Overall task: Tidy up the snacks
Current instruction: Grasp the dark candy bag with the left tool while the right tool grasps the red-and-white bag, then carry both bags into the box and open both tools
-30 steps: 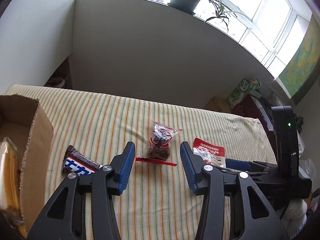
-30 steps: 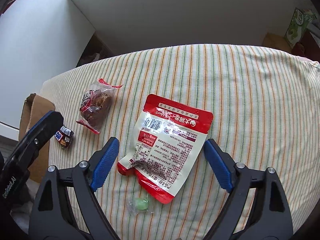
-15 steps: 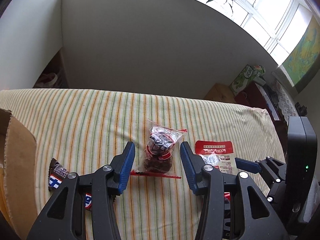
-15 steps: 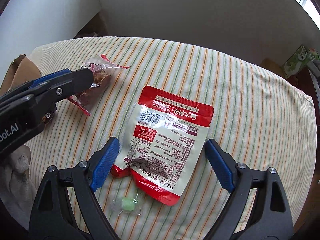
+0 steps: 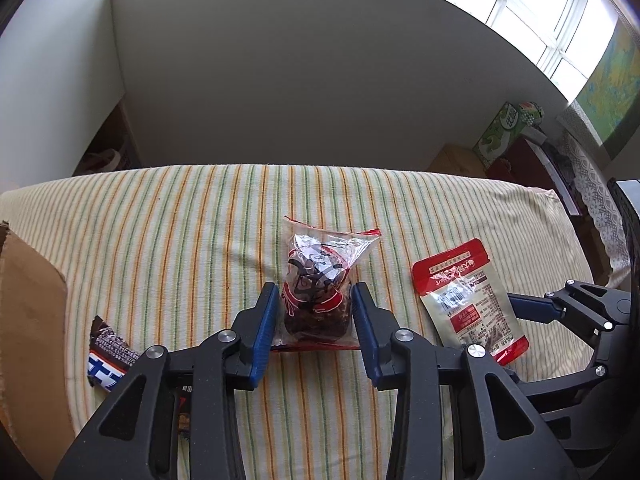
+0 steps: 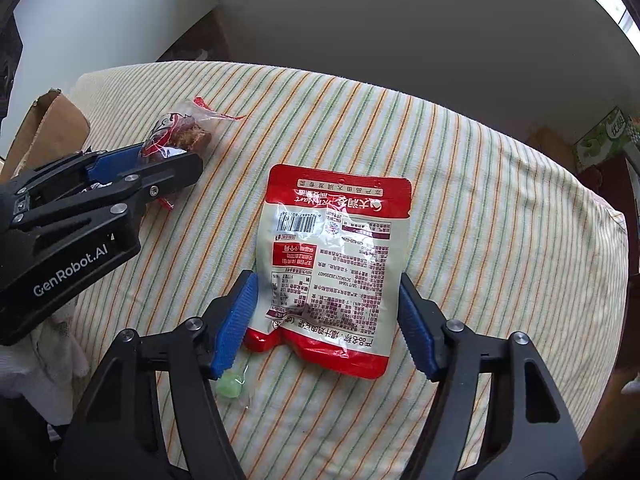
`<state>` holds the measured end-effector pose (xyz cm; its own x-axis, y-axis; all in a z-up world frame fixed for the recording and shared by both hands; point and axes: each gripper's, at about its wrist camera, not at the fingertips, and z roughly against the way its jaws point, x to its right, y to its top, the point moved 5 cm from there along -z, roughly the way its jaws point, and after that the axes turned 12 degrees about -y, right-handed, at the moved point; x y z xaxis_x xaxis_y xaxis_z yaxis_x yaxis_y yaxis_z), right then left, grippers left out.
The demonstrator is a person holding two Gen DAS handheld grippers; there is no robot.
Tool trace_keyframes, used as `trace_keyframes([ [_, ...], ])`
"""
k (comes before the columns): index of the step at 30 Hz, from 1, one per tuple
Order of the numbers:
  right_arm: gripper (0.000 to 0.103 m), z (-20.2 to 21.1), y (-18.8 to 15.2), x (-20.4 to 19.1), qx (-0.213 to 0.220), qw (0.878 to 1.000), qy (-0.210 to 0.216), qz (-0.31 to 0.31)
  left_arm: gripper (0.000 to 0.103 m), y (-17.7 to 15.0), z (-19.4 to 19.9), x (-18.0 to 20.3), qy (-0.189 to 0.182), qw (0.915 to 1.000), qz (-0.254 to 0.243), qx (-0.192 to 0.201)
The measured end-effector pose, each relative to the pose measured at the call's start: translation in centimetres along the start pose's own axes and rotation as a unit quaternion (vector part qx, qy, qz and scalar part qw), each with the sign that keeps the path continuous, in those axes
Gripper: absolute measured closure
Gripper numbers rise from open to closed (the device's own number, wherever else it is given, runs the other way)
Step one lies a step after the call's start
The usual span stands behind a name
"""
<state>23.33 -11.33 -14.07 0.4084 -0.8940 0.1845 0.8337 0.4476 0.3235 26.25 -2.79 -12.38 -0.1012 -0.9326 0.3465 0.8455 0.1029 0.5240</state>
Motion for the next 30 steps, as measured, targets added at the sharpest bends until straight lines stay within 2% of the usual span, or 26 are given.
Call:
trace_keyframes([
  [3, 0.042, 0.7, -0.5, 0.7, 0.002, 1.0, 0.012, 0.001, 0.07, -0.3, 0.4, 0.0, 0.004, 1.0, -0.003, 0.006],
  [12, 0.046, 1.0, -1.9, 1.6, 0.009, 1.0, 0.028, -0.003, 0.07, -1.8, 3.3, 0.2, -0.005, 0.9997, -0.001, 0.025],
  [21, 0.046, 5.0, -4.3, 3.8, 0.036, 0.998, 0.051, -0.021, 0.07, -2.6, 8.1, 1.5, -0.014, 0.9982, -0.019, 0.056],
  [30, 0.046, 10.7, -5.7, 2.5, 0.072, 0.995, 0.076, -0.002, 0.07, -4.2, 13.7, 0.7, -0.007, 0.9959, -0.026, 0.086],
])
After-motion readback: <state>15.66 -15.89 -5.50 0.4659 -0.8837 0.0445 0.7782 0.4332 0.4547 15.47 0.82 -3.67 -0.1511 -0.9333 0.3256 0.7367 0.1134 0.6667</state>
